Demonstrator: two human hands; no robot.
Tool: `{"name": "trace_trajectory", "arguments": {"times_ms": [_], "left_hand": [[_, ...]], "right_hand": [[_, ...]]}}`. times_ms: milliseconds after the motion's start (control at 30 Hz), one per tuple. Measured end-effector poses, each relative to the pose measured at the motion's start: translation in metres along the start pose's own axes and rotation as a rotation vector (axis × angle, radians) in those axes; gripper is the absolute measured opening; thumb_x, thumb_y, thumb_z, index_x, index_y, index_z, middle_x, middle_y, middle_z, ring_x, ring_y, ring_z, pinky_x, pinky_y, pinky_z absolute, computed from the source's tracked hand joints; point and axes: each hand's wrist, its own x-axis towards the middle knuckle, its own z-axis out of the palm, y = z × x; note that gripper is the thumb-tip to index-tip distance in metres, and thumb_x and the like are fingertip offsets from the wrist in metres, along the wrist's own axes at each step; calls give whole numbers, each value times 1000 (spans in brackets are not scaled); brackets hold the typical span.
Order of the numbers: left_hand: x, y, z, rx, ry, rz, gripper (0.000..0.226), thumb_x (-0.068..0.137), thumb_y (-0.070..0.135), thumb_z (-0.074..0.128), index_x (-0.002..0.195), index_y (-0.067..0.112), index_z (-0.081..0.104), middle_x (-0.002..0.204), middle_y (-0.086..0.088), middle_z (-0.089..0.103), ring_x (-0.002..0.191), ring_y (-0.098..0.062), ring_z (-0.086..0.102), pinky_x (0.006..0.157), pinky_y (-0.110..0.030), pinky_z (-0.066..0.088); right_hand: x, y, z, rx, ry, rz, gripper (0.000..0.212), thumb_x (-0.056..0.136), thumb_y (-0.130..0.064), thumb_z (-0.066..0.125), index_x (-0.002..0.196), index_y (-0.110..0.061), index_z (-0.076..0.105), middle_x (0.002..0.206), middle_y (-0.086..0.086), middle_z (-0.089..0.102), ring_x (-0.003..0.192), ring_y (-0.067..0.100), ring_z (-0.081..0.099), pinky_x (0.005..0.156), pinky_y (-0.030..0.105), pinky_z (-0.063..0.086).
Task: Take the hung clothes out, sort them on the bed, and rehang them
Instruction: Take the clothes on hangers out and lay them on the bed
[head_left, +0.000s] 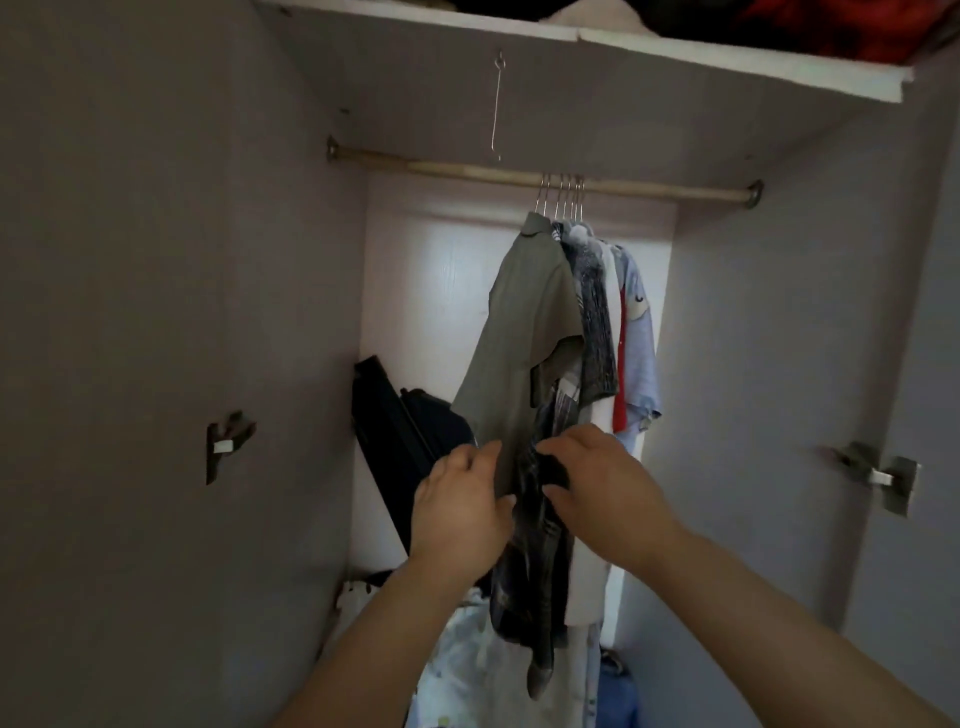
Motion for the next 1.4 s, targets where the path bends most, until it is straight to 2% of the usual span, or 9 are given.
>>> {"name": "trace_trajectory", "arguments": {"times_ms": [200, 433, 667, 833, 900, 1000, 1100, 1200, 1400], "left_hand": [[91, -18, 11, -20, 106, 14, 58, 93, 35, 49, 145, 22, 27, 141, -1, 38, 128, -19, 35, 103, -32, 33], [189, -30, 22, -91, 263, -12, 59, 95, 35, 49, 147, 24, 23, 144, 0, 36, 127, -17, 37, 103, -31, 35], [255, -32, 41, -145, 330, -11, 58, 95, 38, 47, 147, 26, 23, 145, 1, 33, 130, -16, 35, 105, -30, 34], [286, -39, 58, -138, 338, 25, 58, 95, 43, 44, 146, 26, 24, 144, 4, 33, 130, -13, 34, 104, -25, 31], [296, -42, 65, -143, 338, 37, 58, 94, 43, 45, 146, 26, 25, 142, 4, 36, 129, -13, 34, 103, -24, 29], [309, -48, 74, -122, 336, 56, 58, 93, 43, 47, 145, 24, 28, 142, 1, 38, 129, -15, 36, 106, -25, 29], [320, -56, 80, -109, 339, 66, 59, 93, 43, 48, 145, 23, 29, 141, 0, 38, 129, -16, 36, 107, -25, 28], [329, -62, 83, -107, 343, 67, 59, 92, 42, 49, 144, 24, 29, 142, 2, 38, 131, -15, 35, 109, -26, 27], [344, -68, 87, -72, 351, 73, 58, 92, 45, 47, 144, 28, 27, 143, 6, 36, 132, -12, 32, 108, -27, 28]], "right_hand": [[109, 23, -2, -97, 107, -70, 42, 92, -18, 51, 133, -15, 49, 129, 8, 47, 115, 26, 45, 95, 36, 42], [238, 51, -18, -169, 274, -98, 42, 89, -10, 48, 131, -13, 49, 129, 8, 44, 119, 27, 39, 93, 38, 39], [334, 80, -18, -389, 304, -20, 41, 86, -7, 48, 127, -4, 44, 130, 15, 41, 119, 33, 39, 97, 40, 35], [363, 123, -6, -540, 334, 56, 47, 92, -13, 38, 137, -2, 30, 135, 17, 39, 124, 33, 37, 102, 43, 29], [371, 145, 0, -556, 367, 77, 50, 93, -21, 44, 137, -3, 28, 133, 15, 41, 122, 31, 39, 100, 41, 32], [377, 173, 5, -527, 385, 90, 72, 85, -47, 59, 136, -7, 29, 133, 10, 43, 122, 27, 41, 97, 37, 35], [379, 196, 7, -518, 401, 72, 87, 81, -55, 60, 143, -10, 21, 141, 8, 37, 126, 25, 37, 99, 36, 34], [382, 212, 11, -506, 434, 72, 83, 84, -54, 57, 146, -14, 19, 144, 4, 34, 128, 26, 34, 100, 36, 31], [392, 224, 17, -403, 522, 61, 67, 82, -47, 62, 139, -20, 38, 135, 2, 46, 119, 27, 39, 92, 36, 31]]}}
